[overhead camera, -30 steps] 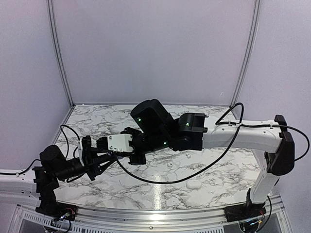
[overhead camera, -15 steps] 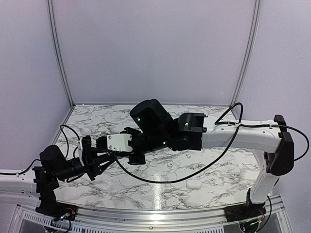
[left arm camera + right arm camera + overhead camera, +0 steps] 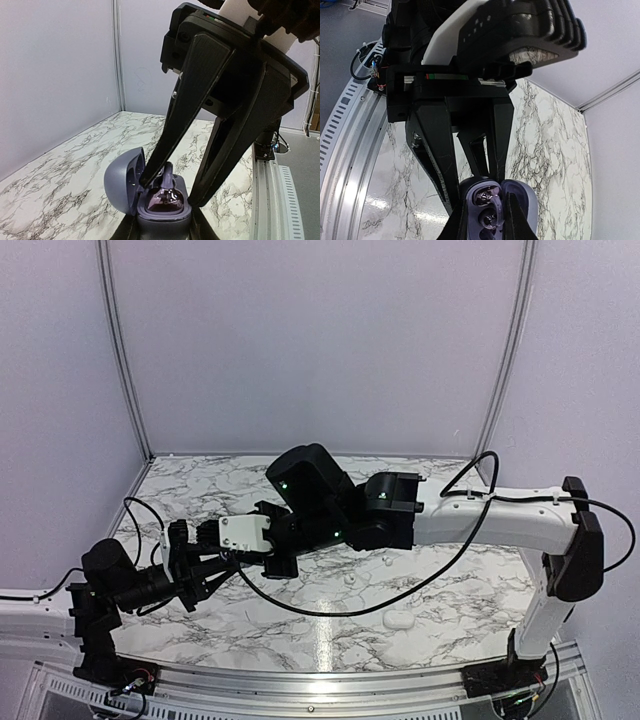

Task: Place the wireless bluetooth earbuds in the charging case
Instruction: Insert the left earbud into the left side groove of the charging case.

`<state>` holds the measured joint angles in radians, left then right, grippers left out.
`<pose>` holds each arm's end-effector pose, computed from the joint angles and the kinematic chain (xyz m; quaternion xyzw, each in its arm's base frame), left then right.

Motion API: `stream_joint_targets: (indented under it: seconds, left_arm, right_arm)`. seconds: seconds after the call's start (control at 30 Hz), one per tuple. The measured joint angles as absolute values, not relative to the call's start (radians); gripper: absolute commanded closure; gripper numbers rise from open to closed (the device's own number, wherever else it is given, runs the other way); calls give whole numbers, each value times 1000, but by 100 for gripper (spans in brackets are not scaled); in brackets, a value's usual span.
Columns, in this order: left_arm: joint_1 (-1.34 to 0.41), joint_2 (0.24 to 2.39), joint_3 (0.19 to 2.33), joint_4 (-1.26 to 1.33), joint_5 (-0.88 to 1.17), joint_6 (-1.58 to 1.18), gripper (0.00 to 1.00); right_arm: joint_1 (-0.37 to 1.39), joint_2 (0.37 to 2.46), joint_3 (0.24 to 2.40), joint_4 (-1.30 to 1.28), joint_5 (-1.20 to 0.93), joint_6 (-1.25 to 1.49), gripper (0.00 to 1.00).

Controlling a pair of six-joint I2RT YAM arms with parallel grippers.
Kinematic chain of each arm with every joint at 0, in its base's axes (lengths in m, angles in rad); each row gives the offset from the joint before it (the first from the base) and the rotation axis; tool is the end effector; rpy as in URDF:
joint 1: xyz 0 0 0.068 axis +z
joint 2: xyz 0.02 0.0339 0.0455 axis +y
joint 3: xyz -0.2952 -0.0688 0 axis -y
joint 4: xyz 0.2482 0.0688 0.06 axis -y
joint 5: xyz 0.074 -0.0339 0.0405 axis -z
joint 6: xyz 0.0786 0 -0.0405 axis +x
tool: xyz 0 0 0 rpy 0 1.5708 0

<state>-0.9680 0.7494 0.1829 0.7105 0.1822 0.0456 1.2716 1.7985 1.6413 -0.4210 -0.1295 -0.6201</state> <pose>0.0990 -0.1689 0.2537 0.3765 0.5364 -0.3884 0.6478 0.1284 0.4506 0.3384 -0.7297 0.4884 0.2060 0.4320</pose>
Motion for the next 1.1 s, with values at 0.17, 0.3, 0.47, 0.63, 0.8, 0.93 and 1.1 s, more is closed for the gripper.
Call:
stream_joint_targets:
  seconds: [0.17, 0.3, 0.47, 0.63, 0.8, 0.93, 1.1]
  left_arm:
    - [-968, 749, 183, 706, 182, 46, 100]
    - [-968, 748, 183, 706, 182, 46, 100]
    - [-968, 743, 183, 705, 182, 46, 100]
    - [-968, 733, 182, 705, 182, 46, 100]
    - [-969, 731, 182, 706, 182, 46, 100]
    - [-969, 731, 182, 707, 183, 46, 100]
    - [-969, 731, 182, 707, 183, 46, 100]
  right_arm:
    - [1272, 1803, 1645, -423, -128, -620, 83]
    - [1272, 1803, 1647, -424, -127, -620, 79]
    - [1272, 1803, 1647, -421, -129, -620, 77]
    - [1272, 1803, 1647, -416, -136, -620, 76]
    - [1272, 1800, 1647, -414, -156, -620, 75]
    - [1272, 1799, 1647, -419, -171, -620, 75]
    - [1272, 1790, 1647, -420, -174, -620, 74]
